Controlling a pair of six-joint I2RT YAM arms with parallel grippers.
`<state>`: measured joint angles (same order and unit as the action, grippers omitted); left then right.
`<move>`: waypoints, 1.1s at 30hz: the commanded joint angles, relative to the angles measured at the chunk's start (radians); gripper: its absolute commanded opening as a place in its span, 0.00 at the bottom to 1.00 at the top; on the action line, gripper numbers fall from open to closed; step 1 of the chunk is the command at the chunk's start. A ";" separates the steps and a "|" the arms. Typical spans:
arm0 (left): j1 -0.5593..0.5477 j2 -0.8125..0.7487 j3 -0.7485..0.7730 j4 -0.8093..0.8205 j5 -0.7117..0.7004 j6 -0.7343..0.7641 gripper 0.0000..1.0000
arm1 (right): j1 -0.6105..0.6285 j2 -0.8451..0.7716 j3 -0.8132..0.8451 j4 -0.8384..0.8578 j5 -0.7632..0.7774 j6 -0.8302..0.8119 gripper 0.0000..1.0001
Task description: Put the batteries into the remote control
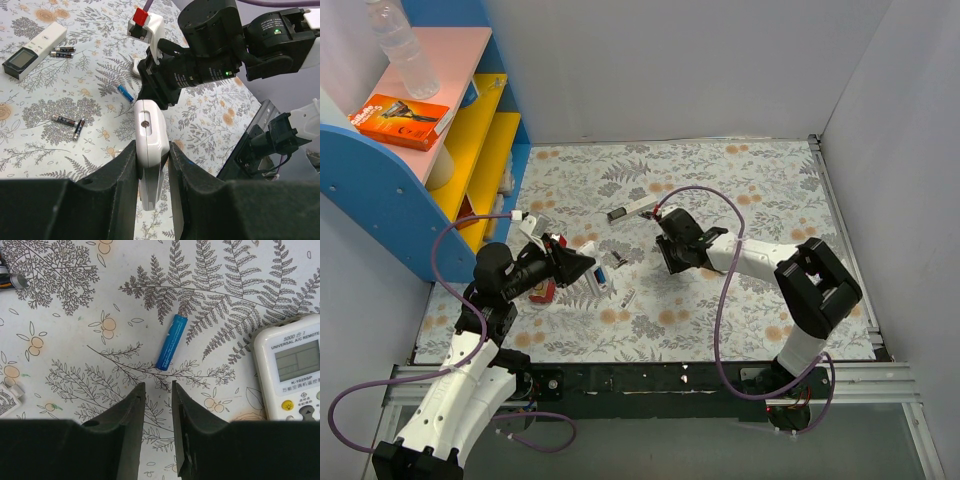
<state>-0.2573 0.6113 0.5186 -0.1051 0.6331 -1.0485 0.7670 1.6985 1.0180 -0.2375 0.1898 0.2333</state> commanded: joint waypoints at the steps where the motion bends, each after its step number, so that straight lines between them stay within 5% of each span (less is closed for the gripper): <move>1: 0.006 -0.018 0.003 0.008 -0.013 0.001 0.00 | 0.002 0.024 0.047 0.041 0.023 0.052 0.34; 17: 0.006 -0.025 -0.012 0.031 -0.016 -0.050 0.00 | 0.002 0.110 0.062 0.035 0.115 0.083 0.35; 33: 0.006 -0.079 -0.301 0.465 -0.073 -0.416 0.00 | 0.003 0.032 -0.025 0.069 0.105 0.037 0.05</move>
<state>-0.2569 0.5358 0.2840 0.1623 0.5781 -1.3445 0.7677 1.7863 1.0447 -0.1711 0.2935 0.3000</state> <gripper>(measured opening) 0.248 0.167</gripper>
